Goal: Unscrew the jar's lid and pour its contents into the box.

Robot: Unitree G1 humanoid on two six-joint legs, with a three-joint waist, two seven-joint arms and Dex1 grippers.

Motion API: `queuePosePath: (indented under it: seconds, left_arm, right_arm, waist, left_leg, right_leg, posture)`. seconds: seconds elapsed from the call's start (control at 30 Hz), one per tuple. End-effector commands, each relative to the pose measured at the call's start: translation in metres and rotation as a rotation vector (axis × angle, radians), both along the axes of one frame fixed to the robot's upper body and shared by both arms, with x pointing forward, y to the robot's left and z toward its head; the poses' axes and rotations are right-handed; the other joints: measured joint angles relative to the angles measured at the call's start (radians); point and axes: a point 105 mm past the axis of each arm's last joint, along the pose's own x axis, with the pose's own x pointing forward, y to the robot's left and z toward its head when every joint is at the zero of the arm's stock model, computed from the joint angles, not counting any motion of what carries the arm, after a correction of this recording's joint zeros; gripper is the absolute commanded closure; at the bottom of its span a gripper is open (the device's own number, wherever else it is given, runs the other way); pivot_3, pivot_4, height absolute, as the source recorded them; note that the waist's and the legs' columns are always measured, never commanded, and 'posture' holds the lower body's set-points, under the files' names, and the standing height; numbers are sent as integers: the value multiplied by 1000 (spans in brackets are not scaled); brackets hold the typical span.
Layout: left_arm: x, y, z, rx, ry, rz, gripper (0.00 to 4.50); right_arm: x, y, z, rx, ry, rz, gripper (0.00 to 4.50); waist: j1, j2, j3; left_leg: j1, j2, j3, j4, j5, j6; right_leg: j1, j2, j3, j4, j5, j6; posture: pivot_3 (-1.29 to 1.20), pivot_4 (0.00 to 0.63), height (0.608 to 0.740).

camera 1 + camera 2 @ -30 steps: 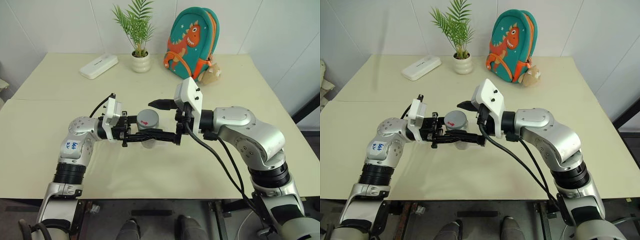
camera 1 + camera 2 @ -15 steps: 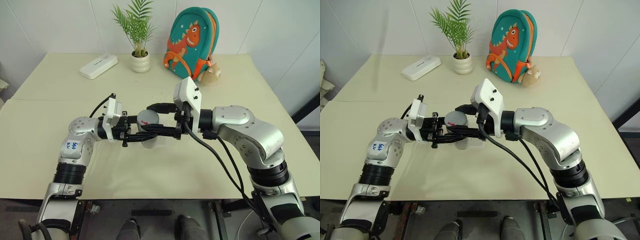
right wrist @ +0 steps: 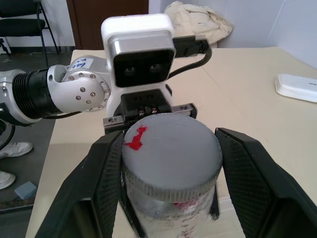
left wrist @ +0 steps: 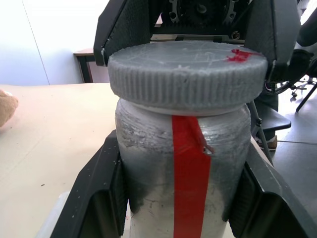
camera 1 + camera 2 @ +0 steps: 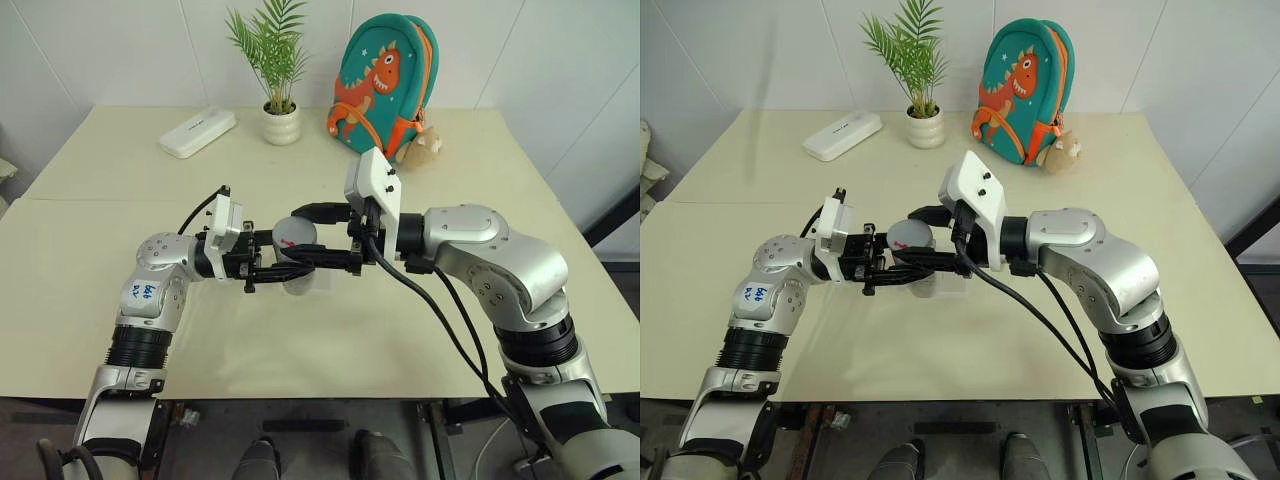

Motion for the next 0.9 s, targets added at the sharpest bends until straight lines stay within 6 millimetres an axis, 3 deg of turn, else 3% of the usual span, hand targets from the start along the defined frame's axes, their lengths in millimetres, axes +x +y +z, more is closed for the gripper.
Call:
queuePosePath:
  seconds: [0.03, 0.27, 0.43, 0.5, 0.57, 0.73, 0.9]
  left_arm:
    - [-5, 0, 1, 30, -23, -18, 2385]
    - [-5, 0, 2, 29, -22, -15, 2385]
    - [0, 6, 11, 16, -47, 25, 2385]
    - [5, 17, 19, 20, -71, 72, 2385]
    - [11, 36, 29, 28, -96, 144, 2385]
    - [18, 60, 38, 47, -119, 227, 2385]
    - [27, 75, 46, 68, -155, 271, 2385]
  right_arm:
    - [-2, -6, 25, 49, -91, -8, 1894]
    - [9, -18, 36, 50, -142, -68, 1894]
    - [28, -44, 33, 14, -151, -190, 1894]
    - [37, -64, 29, -12, -145, -275, 1894]
    - [47, -94, 18, -47, -114, -406, 1894]
    - [49, -128, -15, -69, -8, -553, 1894]
    - [46, -154, -86, -63, 139, -712, 1894]
  waist:
    - [0, 0, 0]
    - [0, 0, 0]
    - [2, 0, 0]
    - [2, 0, 0]
    - [3, 0, 0]
    - [1, 0, 0]
    - [4, 0, 0]
  left_leg:
    - [0, 0, 0, 0, 0, 0]
    - [0, 0, 0, 0, 0, 0]
    - [0, 0, 0, 0, 0, 0]
    - [0, 0, 0, 0, 0, 0]
    - [0, 0, 0, 0, 0, 0]
    - [0, 0, 1, -1, 0, 1]
    - [-1, 0, 1, -1, 0, 0]
  right_leg:
    - [0, 0, 0, 0, 0, 0]
    - [0, 0, 0, 0, 0, 0]
    - [0, 0, 0, 0, 0, 0]
    - [0, 0, 0, 0, 0, 0]
    - [0, 0, 0, -1, 0, 0]
    - [0, 0, 0, -2, 0, 0]
    - [0, 0, 0, -2, -1, 1]
  posture:
    - [0, 150, 740]
    - [0, 150, 740]
    - [0, 150, 740]
    - [0, 150, 740]
    - [0, 150, 740]
    - [0, 150, 740]
    - [0, 150, 740]
